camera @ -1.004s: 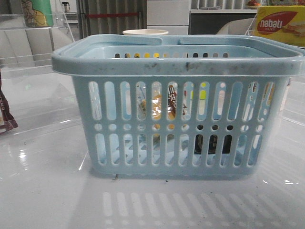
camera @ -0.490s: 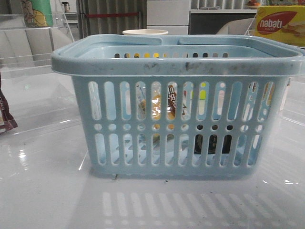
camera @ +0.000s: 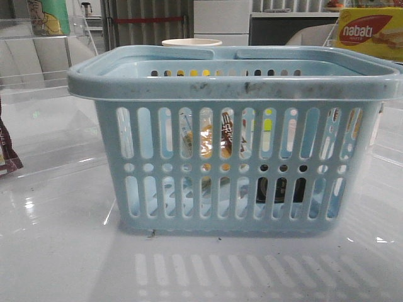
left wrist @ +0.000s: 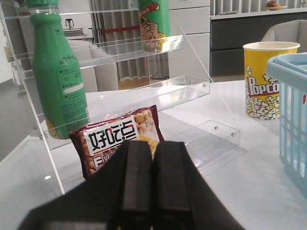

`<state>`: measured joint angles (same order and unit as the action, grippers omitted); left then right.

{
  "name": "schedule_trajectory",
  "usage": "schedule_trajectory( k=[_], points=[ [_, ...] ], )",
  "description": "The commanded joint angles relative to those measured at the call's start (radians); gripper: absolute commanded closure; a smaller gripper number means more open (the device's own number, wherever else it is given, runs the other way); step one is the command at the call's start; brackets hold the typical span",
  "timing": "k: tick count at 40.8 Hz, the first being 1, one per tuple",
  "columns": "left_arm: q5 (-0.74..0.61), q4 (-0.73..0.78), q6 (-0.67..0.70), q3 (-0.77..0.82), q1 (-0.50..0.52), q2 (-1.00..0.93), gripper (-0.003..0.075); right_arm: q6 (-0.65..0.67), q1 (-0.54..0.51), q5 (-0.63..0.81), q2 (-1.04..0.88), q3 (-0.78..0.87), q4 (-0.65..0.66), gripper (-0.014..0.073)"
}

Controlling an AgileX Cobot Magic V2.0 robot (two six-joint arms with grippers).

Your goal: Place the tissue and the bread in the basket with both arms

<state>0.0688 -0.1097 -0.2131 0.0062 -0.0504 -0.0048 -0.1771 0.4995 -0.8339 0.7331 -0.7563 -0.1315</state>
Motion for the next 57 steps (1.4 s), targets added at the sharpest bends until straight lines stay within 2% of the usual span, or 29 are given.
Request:
schedule_trajectory(
  k=[1,9,52,57],
  points=[
    [-0.118,-0.017,-0.002,0.006,-0.008,-0.017,0.0628,-0.007,-0.003,0.058,-0.006,-0.026,0.005,0.0537],
    [-0.164,0.045,0.096,0.006,-0.008,-0.017,0.0628,-0.007,-0.003,0.058,-0.006,-0.026,0.005,0.0537],
    [-0.160,0.035,0.096,0.006,-0.008,-0.017,0.0628,-0.007,-0.003,0.058,-0.006,-0.026,0.005,0.0537],
    [-0.160,0.035,0.096,0.006,-0.008,-0.017,0.0628,-0.007,-0.021,0.107,-0.047,0.015,0.012,0.0537]
  ],
)
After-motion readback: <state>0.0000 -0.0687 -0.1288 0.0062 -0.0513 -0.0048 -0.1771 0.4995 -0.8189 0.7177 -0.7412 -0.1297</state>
